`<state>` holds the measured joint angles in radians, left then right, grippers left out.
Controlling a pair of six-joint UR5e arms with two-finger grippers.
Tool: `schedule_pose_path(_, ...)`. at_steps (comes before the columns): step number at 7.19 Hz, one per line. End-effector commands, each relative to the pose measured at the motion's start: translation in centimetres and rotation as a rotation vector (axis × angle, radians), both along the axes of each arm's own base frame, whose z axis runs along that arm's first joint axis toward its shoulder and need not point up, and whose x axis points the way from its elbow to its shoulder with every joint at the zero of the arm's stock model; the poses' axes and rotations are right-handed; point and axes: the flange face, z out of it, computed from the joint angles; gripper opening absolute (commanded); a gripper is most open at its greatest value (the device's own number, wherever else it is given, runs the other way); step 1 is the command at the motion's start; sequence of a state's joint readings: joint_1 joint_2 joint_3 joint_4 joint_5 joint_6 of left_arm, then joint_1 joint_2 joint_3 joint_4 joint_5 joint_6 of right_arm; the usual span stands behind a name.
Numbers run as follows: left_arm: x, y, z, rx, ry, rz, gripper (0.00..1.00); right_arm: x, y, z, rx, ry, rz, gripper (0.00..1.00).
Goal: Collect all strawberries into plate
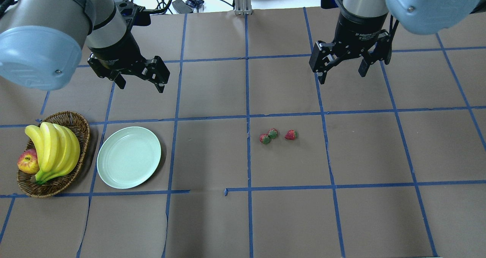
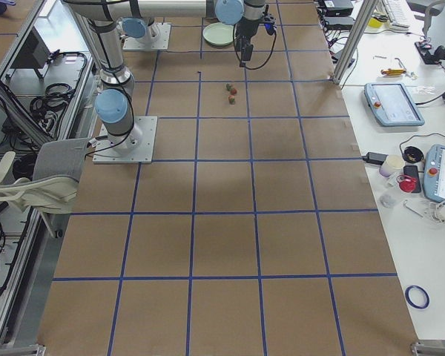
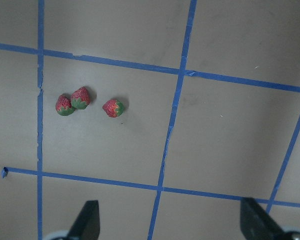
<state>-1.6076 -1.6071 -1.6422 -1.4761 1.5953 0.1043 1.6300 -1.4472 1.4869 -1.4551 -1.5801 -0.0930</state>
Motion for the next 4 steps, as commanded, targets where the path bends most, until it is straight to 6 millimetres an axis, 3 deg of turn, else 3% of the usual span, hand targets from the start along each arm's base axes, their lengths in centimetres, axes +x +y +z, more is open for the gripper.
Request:
schedule_pose_path(1, 0.0, 0.1, -0.3, 0.005, 0.001, 0.002, 1.0, 0.2, -0.3, -1.9, 0.03, -0.004, 0.008, 1.0)
schedule_pose_path(2, 0.0, 0.1, -0.3, 0.005, 0.001, 0.002, 1.0, 0.3, -0.3, -2.7, 0.014, -0.006, 0.009, 1.0)
schedule_pose_path(4, 0.0, 0.2, -0.4, 0.01, 0.001, 0.003, 1.0, 2.1, -0.8, -7.5, -0.009, -0.009, 0.041, 1.0)
